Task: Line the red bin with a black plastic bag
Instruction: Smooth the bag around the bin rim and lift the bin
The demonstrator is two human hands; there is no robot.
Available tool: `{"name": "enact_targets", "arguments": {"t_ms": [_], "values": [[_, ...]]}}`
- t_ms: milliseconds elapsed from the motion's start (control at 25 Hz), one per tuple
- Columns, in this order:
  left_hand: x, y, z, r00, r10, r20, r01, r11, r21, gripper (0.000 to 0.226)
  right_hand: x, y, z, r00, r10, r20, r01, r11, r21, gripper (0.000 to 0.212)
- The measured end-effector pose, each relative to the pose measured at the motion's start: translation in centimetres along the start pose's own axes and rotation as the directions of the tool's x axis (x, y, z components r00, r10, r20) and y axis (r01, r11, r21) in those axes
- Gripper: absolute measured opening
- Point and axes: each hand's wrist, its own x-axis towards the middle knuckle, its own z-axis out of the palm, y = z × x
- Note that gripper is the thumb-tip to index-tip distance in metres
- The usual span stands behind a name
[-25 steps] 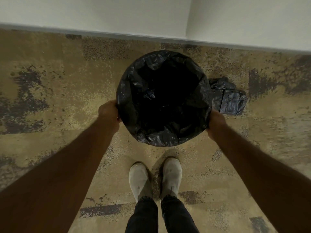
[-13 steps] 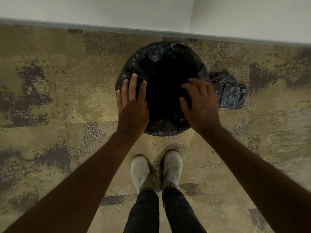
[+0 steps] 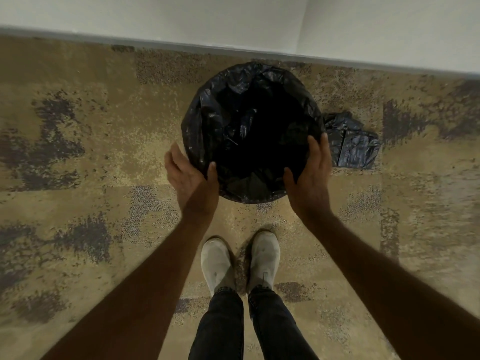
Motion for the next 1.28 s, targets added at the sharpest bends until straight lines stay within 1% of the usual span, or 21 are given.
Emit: {"name": "enact_targets", "arguments": {"t_ms": [40, 80, 120, 160, 200, 240, 280, 360, 440, 520, 640, 800, 920, 1080, 1160, 1280], "values": [[-0.6, 0.2, 0.2, 0.988, -0.151, 0.042, 0.156, 0.964, -0.215, 0.088, -0.5, -0.5, 0.2, 0.985, 0.173, -0.005, -0.167, 0.958, 0.232, 0.080], [-1.2, 0.5, 0.4, 0.954, -0.279, 0.111, 0.300, 0.877, -0.374, 0.084, -1.0, -1.1, 0.4, 0.926, 0.374, 0.046, -0.351, 0.812, 0.467, 0.082], [-1.5, 0.6, 0.7, 0.905, -0.383, 0.185, 0.424, 0.780, -0.459, 0.074, -1.4, -1.8, 0.6, 0.822, 0.543, 0.170, -0.512, 0.575, 0.638, 0.079], [-1.7, 0.8, 1.0, 0.856, -0.460, 0.234, 0.513, 0.707, -0.487, 0.063, -1.8, -2.3, 1.0, 0.717, 0.623, 0.313, -0.611, 0.346, 0.712, 0.072], [-1.6, 1.0, 1.2, 0.819, -0.512, 0.259, 0.568, 0.663, -0.487, 0.055, -2.2, -2.5, 1.3, 0.656, 0.634, 0.408, -0.657, 0.215, 0.722, 0.062], [-1.5, 1.0, 1.3, 0.796, -0.541, 0.272, 0.599, 0.633, -0.491, 0.051, -2.5, -2.5, 1.6, 0.640, 0.620, 0.455, -0.678, 0.176, 0.714, 0.055], [-1.4, 1.1, 1.3, 0.782, -0.554, 0.285, 0.614, 0.610, -0.501, 0.050, -2.7, -2.5, 1.6, 0.638, 0.596, 0.488, -0.689, 0.158, 0.707, 0.051], [-1.2, 1.3, 1.0, 0.767, -0.561, 0.312, 0.632, 0.575, -0.519, 0.049, -2.4, -2.4, 1.5, 0.614, 0.566, 0.549, -0.715, 0.104, 0.692, 0.046], [-1.4, 1.8, 0.3, 0.750, -0.578, 0.321, 0.649, 0.552, -0.523, 0.050, -2.3, -2.8, 0.9, 0.569, 0.566, 0.597, -0.746, 0.049, 0.665, 0.046], [-2.0, 2.4, -0.7, 0.740, -0.593, 0.318, 0.657, 0.535, -0.532, 0.050, -2.7, -3.5, -0.1, 0.545, 0.581, 0.604, -0.764, 0.049, 0.643, 0.050], [-3.6, 4.1, -3.6, 0.736, -0.601, 0.312, 0.657, 0.522, -0.543, 0.048, -4.0, -5.8, -2.3, 0.555, 0.587, 0.590, -0.764, 0.079, 0.640, 0.054], [-5.3, 6.6, -10.4, 0.738, -0.601, 0.308, 0.647, 0.500, -0.575, 0.041, -6.4, -11.9, -5.9, 0.576, 0.569, 0.587, -0.756, 0.096, 0.648, 0.054], [-6.0, 7.4, -15.7, 0.726, -0.609, 0.320, 0.659, 0.482, -0.577, 0.040, -8.2, -16.5, -7.3, 0.584, 0.563, 0.585, -0.758, 0.120, 0.641, 0.054], [-5.0, 6.6, -21.7, 0.733, -0.588, 0.342, 0.650, 0.456, -0.608, 0.040, -9.9, -22.3, -6.7, 0.630, 0.533, 0.564, -0.742, 0.199, 0.640, 0.057], [-4.0, 5.1, -25.6, 0.738, -0.578, 0.347, 0.644, 0.452, -0.617, 0.042, -11.1, -26.1, -5.0, 0.654, 0.526, 0.545, -0.726, 0.234, 0.646, 0.058], [-2.0, 2.4, -31.4, 0.746, -0.557, 0.365, 0.642, 0.456, -0.616, 0.045, -13.0, -31.8, -2.1, 0.669, 0.550, 0.500, -0.700, 0.239, 0.673, 0.054]]}}
